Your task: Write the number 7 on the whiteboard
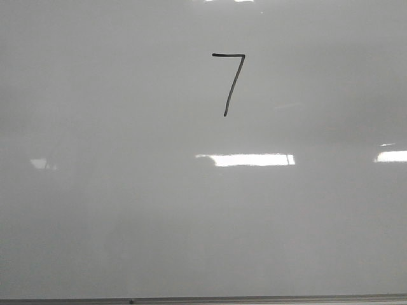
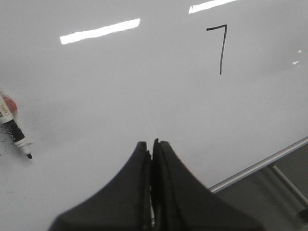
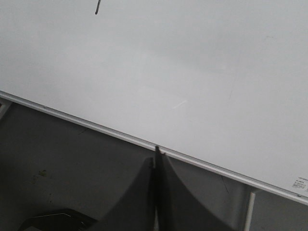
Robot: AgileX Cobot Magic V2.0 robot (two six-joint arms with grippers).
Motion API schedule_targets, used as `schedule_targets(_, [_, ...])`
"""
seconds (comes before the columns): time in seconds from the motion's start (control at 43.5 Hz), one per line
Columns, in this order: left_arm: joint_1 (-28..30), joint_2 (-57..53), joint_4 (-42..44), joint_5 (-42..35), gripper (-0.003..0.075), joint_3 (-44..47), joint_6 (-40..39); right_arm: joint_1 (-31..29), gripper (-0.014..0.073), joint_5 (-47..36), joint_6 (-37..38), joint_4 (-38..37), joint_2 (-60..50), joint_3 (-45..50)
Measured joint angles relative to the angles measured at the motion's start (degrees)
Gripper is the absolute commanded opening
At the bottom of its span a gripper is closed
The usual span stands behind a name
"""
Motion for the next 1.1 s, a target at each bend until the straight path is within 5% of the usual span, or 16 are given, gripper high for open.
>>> schedule_targets(0.666, [0.39,-0.60,-0.11,-0.61,-0.0021,0.22,0.00,0.00,-0.0067,0.00,0.00,0.00,0.00,0.00])
schedule_targets(0.85, [7.56,-5.74,2.14,-2.78,-0.0020,3.37,0.00,0.00,-0.0067,0.00,0.00,0.00,0.00,0.00])
schedule_targets(1.103, [18.97,-19.73,3.13,-14.87,-0.0020,19.03,0.00,0.00,-0.0067,0.00,0.00,0.00,0.00,0.00])
